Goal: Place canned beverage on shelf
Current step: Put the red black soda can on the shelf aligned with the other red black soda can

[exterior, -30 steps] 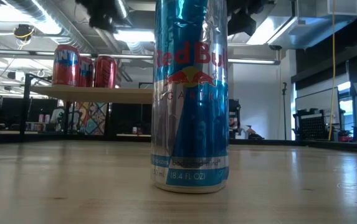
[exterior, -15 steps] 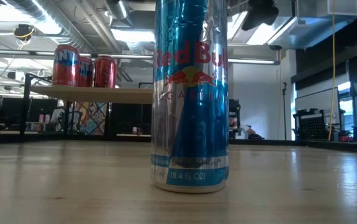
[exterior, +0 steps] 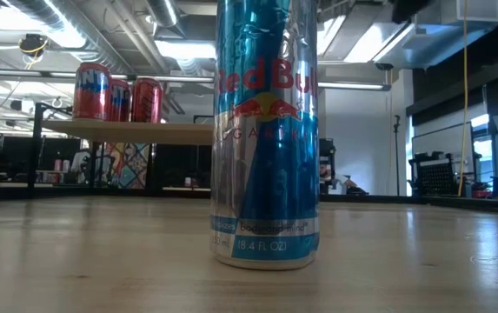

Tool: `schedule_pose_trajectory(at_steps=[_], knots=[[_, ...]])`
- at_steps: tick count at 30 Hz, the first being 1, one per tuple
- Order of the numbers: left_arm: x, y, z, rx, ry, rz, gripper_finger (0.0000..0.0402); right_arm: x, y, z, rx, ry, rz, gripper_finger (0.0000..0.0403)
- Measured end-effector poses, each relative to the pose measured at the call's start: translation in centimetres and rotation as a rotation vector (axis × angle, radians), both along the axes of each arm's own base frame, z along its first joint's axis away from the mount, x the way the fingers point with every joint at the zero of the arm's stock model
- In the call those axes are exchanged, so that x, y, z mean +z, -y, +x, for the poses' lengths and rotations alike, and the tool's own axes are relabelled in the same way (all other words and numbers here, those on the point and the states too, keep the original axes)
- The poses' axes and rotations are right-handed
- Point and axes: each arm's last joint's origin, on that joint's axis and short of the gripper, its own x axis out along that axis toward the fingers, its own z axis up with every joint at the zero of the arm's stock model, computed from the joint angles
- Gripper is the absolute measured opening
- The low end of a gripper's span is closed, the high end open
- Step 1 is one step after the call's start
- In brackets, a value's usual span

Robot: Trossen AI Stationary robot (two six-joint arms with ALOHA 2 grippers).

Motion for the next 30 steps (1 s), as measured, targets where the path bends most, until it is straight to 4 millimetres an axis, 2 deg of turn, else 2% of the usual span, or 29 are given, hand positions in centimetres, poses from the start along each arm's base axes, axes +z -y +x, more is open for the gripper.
schedule_pose_trajectory(at_steps=[7, 15, 21, 30], knots=[[-3.1, 5.9, -1.8, -0.003, -0.338, -0.236, 0.0331, 0.0, -1.4, -0.6, -0.017, 0.039, -0.086, 0.0285], [-4.3, 10.7, -6.1, 0.015, -0.629, -0.437, 0.0331, 0.0, -1.4, -0.6, -0.037, 0.035, -0.069, 0.0285], [-5.8, 13.6, -9.2, -0.043, -0.858, -0.378, 0.0331, 0.0, -1.4, -0.6, -0.054, 0.033, -0.058, 0.0285], [-8.1, 16.9, -11.7, -0.243, -1.12, -0.215, 0.0331, 0.1, -1.2, -0.6, -0.09, 0.057, -0.107, 0.0285]])
